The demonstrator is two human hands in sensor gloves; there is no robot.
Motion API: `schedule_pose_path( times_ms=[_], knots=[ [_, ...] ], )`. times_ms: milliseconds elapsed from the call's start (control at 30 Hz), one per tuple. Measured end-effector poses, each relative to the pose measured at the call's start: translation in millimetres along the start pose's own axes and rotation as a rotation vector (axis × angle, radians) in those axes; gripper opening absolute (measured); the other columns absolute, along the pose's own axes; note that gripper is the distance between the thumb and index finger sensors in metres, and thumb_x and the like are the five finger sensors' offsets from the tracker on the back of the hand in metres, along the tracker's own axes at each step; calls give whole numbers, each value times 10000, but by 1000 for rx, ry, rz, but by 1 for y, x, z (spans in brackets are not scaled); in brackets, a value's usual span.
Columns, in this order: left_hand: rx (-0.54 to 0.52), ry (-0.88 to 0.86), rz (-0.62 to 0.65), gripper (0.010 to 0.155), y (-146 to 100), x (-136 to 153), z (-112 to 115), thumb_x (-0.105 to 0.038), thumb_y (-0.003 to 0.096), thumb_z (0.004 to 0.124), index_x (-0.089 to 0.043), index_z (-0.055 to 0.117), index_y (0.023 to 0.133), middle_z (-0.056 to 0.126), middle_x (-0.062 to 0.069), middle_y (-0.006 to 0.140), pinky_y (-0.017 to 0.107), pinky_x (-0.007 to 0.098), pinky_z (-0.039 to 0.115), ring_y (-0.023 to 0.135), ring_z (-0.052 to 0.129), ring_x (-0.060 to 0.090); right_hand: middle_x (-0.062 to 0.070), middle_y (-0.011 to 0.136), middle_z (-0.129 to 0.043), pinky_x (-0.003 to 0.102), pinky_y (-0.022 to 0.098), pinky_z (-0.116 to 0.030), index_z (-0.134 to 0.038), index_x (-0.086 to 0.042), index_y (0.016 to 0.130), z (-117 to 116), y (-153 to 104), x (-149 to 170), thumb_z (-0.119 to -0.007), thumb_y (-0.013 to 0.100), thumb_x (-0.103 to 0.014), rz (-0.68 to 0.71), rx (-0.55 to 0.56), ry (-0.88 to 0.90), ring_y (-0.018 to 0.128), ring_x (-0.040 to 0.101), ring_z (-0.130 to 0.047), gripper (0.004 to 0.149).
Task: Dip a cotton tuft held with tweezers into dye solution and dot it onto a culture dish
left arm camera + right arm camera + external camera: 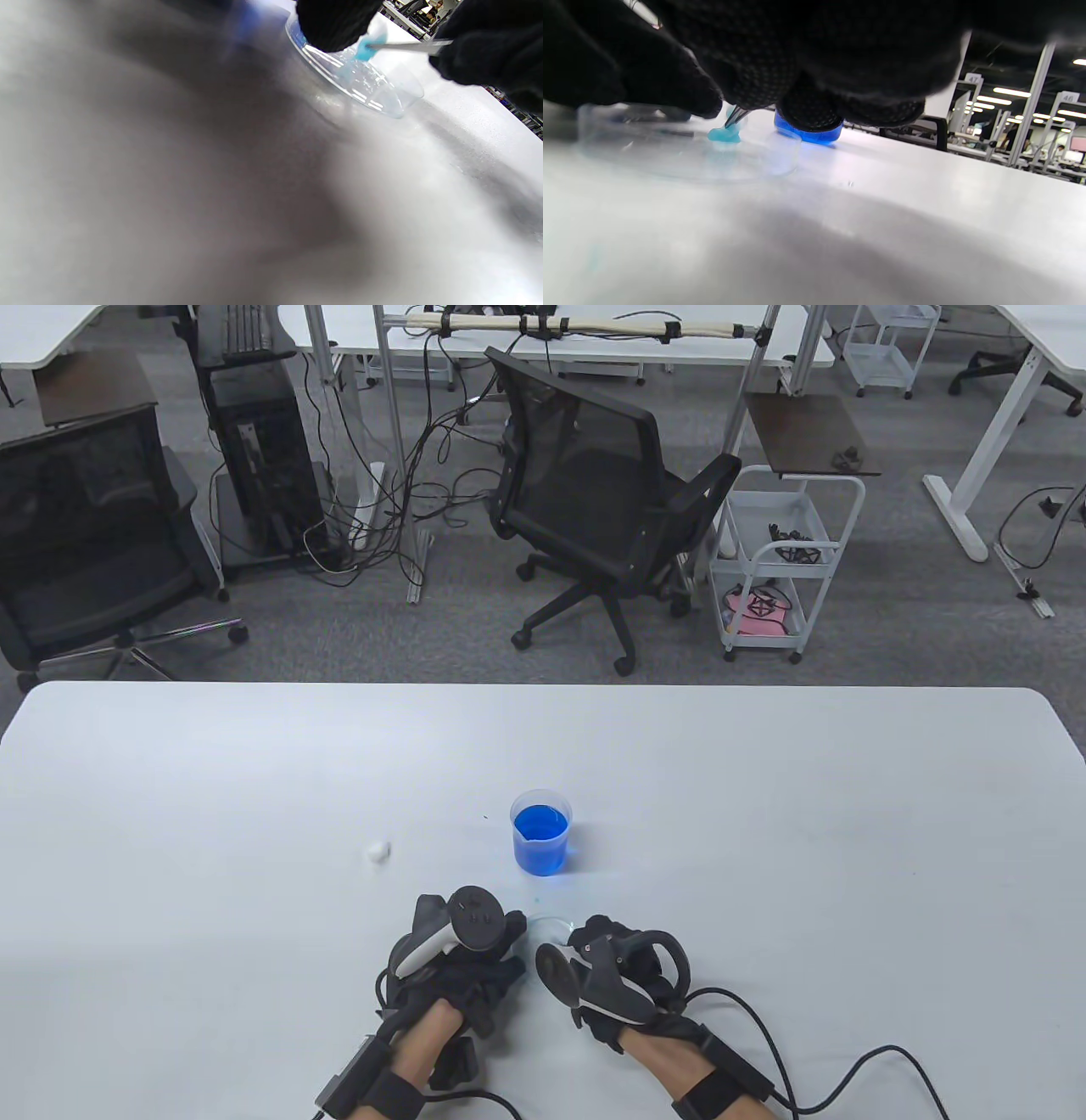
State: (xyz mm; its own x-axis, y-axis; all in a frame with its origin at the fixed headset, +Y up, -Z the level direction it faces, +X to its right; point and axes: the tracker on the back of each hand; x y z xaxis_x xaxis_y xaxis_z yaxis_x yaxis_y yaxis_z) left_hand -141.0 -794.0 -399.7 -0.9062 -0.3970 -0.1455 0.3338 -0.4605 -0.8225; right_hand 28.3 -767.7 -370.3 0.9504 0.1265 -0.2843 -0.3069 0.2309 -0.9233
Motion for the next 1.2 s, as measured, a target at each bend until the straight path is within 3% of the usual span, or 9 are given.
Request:
schedule_pose_path(
  times_ms=[200, 533, 867, 1200],
  knots=[
    [0, 0, 1, 640, 0, 0, 0, -376, 641, 668, -283, 317, 1167, 143, 251, 1229, 666, 765, 153, 1047, 120, 557, 243, 498, -1019, 303, 54, -883, -1049, 20, 511, 12, 3, 3, -895, 265, -292, -25, 45, 29, 166, 148, -969, 426],
    [0, 3, -1, 638, 0, 0, 0, -375, 641, 668, -285, 318, 1167, 144, 251, 1230, 666, 766, 153, 1047, 123, 560, 243, 497, -1020, 303, 55, -883, -1050, 23, 508, -12, 5, -12, -895, 265, -291, 24, -29, -33, 167, 148, -968, 427],
    [-1, 7, -2, 640, 0, -1, 0, -374, 641, 667, -282, 316, 1168, 146, 257, 1229, 666, 766, 154, 1047, 126, 560, 243, 497, -1019, 301, 53, -883, -1049, 22, 510, 12, 5, -9, -895, 264, -292, 8, 50, 32, 166, 147, -968, 427],
    [0, 7, -2, 639, 0, -1, 1, -374, 641, 665, -280, 315, 1168, 146, 255, 1229, 666, 766, 153, 1046, 124, 560, 243, 496, -1020, 301, 54, -883, -1049, 24, 511, -9, 5, -22, -896, 265, -292, 43, -24, -30, 167, 147, -968, 428]
  ],
)
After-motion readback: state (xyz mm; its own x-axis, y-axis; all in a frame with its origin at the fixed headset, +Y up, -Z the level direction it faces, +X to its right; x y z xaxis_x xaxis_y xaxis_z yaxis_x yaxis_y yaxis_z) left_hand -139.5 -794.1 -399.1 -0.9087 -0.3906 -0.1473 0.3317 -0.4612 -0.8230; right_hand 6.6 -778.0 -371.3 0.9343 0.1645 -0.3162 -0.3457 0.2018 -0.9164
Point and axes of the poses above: the tracker on the back of each hand, its own x axis roughly to the little-finger side, its own y axis roughly from the wrist to the fingertips, z = x × y
